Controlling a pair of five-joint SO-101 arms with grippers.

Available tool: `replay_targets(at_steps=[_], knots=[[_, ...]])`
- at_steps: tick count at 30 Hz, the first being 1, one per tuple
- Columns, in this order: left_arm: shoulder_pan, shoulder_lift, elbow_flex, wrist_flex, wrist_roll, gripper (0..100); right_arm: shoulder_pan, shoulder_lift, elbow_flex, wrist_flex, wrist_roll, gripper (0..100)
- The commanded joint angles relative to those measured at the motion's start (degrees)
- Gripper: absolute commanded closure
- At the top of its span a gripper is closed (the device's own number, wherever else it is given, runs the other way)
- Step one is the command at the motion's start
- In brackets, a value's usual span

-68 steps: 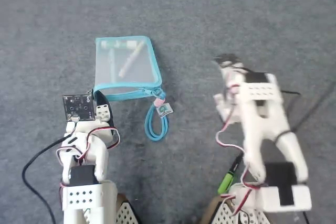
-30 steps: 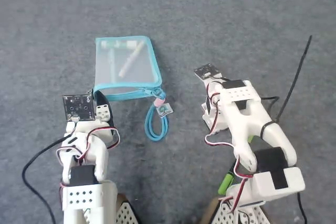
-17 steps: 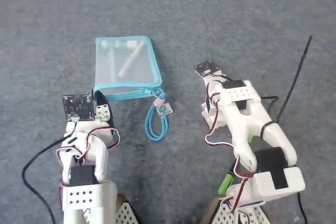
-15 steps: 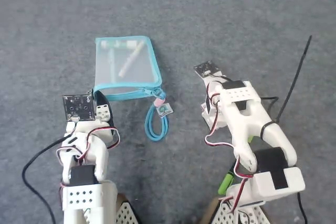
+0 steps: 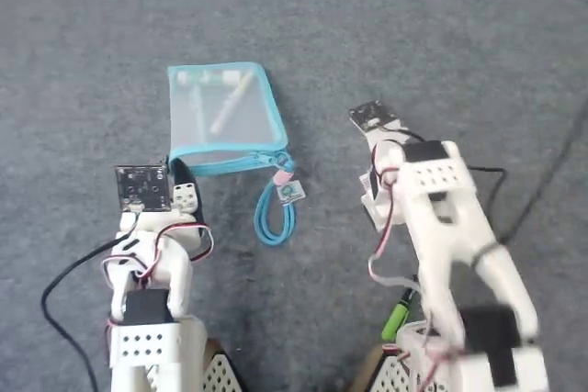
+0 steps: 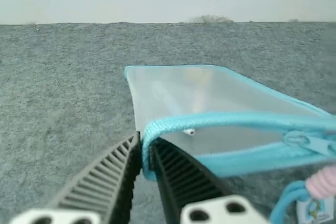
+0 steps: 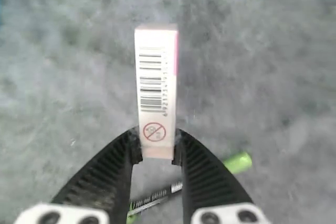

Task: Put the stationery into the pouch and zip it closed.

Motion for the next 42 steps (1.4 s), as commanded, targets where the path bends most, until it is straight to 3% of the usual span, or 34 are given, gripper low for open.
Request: replay_targets(at_steps=[1, 4, 7, 12, 17, 30, 35, 42], knots=[[3.3, -0.9, -2.2, -1.1, -2.2, 99, 0.5, -14.6, -0.4, 5.7, -0.4, 99.0], [5.8, -0.7, -2.0, -0.9, -2.2, 99, -2.1, -22.1, -0.7, 8.7, 2.6, 99.0], [7.1, -0.5, -1.9, -0.9, -2.2, 99, -9.8, -25.9, -1.0, 13.0, 6.5, 99.0], [9.0, -0.4, -1.3, -0.9, -3.8, 99, -21.8, -25.3, -4.6, 15.3, 4.3, 99.0], [14.8, -0.6, 0.0, -0.9, -5.8, 99, -26.4, -18.2, -10.5, 16.0, 4.2, 99.1], [17.2, -0.5, 0.2, -0.8, -5.9, 99, -24.6, 12.7, -33.5, 20.0, -3.3, 99.1], [17.2, -0.5, 0.2, -0.8, -7.6, 99, -19.5, 14.9, -38.9, 21.0, -5.6, 99.1], [17.2, -0.5, 0.3, -0.9, -7.6, 99, -20.4, 14.8, -41.5, 23.0, -5.4, 99.1]])
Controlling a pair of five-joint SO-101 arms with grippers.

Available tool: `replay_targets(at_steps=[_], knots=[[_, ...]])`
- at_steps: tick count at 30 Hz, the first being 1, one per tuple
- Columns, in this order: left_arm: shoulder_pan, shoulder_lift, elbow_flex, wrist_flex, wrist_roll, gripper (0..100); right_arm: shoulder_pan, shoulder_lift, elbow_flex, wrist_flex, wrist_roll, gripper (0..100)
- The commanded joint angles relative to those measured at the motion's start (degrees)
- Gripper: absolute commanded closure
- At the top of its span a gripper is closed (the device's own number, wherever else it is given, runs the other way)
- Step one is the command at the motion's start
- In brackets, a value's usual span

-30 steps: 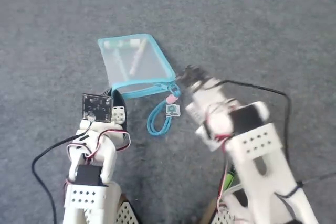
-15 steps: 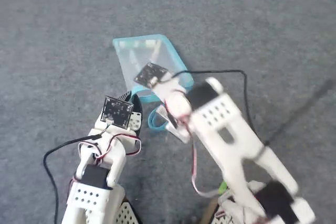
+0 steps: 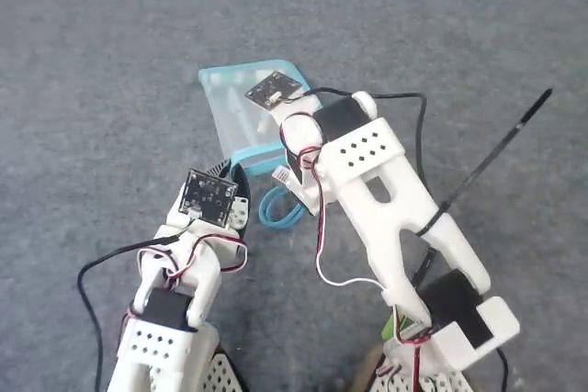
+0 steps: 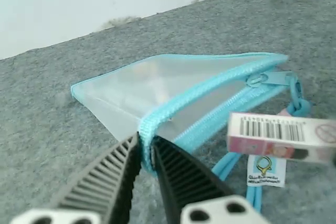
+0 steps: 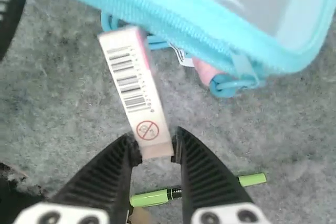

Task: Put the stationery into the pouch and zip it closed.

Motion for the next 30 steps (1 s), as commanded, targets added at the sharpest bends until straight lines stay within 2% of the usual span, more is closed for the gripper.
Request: replay_targets(at_steps=[1, 6, 12, 21, 26, 30], knots=[[0.7, -0.5, -0.7, -0.9, -0.5, 99, 0.7, -1.1, -4.9, 0.8, -0.8, 99.1], [0.6, -0.6, -0.7, -0.9, -0.6, 99, 1.3, -6.6, -4.1, 1.9, -0.7, 99.1], [0.6, -0.6, -0.7, -0.9, -0.6, 99, 1.8, -12.5, 1.1, -3.1, -0.6, 99.1], [0.6, -0.5, -0.7, -0.9, -0.5, 99, -0.3, -5.3, 1.1, -4.9, -0.6, 99.1], [0.7, -0.5, -0.7, -0.9, -0.5, 99, -0.7, 0.5, -3.1, -4.8, -1.1, 99.1], [3.7, -0.5, 0.0, -0.8, -0.8, 99, -0.7, 6.0, -8.8, -4.7, -2.3, 99.1]])
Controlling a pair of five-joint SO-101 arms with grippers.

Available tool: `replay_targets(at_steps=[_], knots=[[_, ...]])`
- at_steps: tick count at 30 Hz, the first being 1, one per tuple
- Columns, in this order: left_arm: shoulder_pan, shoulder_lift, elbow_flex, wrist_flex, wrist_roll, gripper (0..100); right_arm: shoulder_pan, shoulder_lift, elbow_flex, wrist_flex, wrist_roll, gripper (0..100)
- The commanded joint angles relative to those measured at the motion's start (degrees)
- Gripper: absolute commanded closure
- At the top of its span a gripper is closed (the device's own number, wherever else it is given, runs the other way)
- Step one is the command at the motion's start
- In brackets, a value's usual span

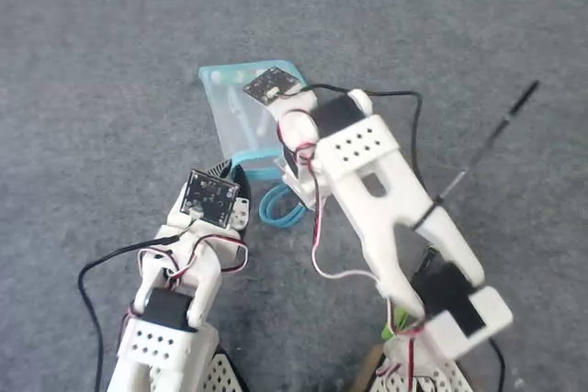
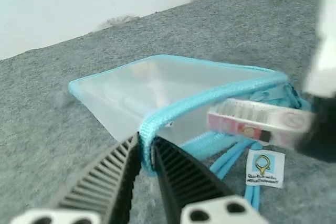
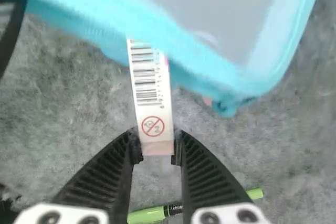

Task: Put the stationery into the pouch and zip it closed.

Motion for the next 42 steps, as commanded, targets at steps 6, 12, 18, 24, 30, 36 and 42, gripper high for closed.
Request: replay_targets(at_steps=[6, 12, 18, 24, 30, 36, 42], knots=[[5.3, -0.9, -0.1, 1.4, -1.8, 99, 1.4, 2.9, -15.4, -2.0, -7.7, 99.1], [6.0, -0.9, 0.0, 1.3, -2.9, 99, 2.5, 3.5, -19.0, -3.0, -9.1, 93.5], [6.0, -0.9, 0.0, 1.3, -2.9, 99, 2.9, 2.8, -19.3, -3.2, -8.9, 75.5], [2.4, -1.0, -0.4, 1.2, -2.9, 99, 2.9, -2.9, -19.2, -2.2, -5.6, 75.3], [-6.2, -1.0, -1.9, -1.1, 1.8, 99, 5.3, -13.3, -19.1, 4.2, -1.6, 75.3], [-9.9, -0.8, -2.9, -0.9, 4.2, 99, 17.8, -15.3, -11.1, 11.0, -1.0, 75.3], [-7.5, -0.9, -2.5, -0.2, 1.7, 99, 27.9, -15.8, 6.9, 10.0, 33.1, 75.3]])
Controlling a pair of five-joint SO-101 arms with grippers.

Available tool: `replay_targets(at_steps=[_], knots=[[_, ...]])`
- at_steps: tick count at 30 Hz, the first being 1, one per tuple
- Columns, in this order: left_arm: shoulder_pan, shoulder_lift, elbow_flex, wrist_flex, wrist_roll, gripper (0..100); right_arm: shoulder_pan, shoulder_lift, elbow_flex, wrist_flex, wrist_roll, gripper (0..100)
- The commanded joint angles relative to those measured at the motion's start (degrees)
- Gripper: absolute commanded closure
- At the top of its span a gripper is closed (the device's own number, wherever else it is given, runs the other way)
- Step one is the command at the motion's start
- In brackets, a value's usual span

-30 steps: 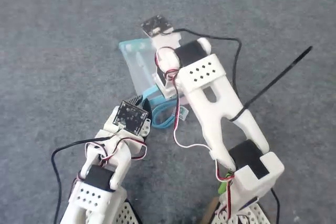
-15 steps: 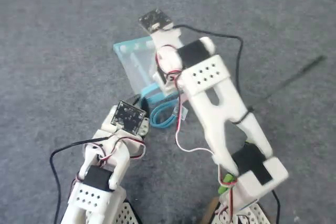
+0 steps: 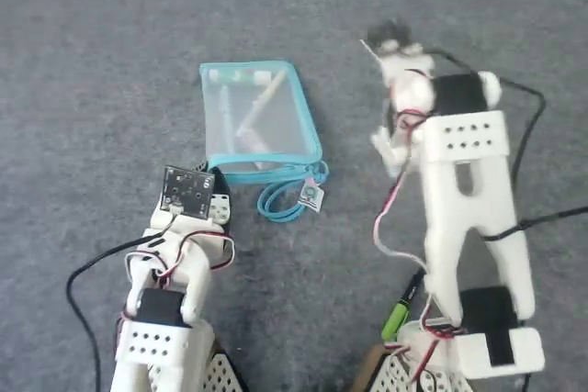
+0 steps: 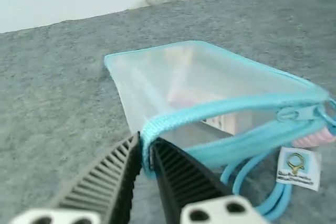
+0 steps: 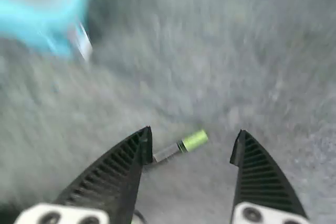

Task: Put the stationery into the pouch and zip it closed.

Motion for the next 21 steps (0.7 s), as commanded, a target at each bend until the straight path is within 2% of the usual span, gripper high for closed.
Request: replay_targets(at_steps=[1, 5, 8, 11, 16, 21], knots=[[0.5, -0.8, -3.4, -1.2, -0.5, 99, 4.8, -3.5, 8.8, 2.1, 30.9, 75.3], [0.5, -0.8, -3.4, -1.3, -0.7, 99, 11.9, -3.6, 20.7, 2.4, 64.3, 75.3], [0.5, -0.8, -3.4, -1.3, -0.9, 99, 15.3, -4.1, 28.0, -0.1, 80.4, 75.3], [0.5, -0.8, -3.4, -1.3, -0.9, 99, 14.9, -6.2, 35.3, -6.0, 86.2, 75.3], [0.5, -0.8, -3.4, -1.3, -0.9, 99, 10.1, -10.9, 46.7, -14.5, 89.1, 75.3], [0.6, -0.8, -3.4, -1.3, -0.9, 99, 8.7, -16.6, 54.3, -19.7, 93.0, 75.3]])
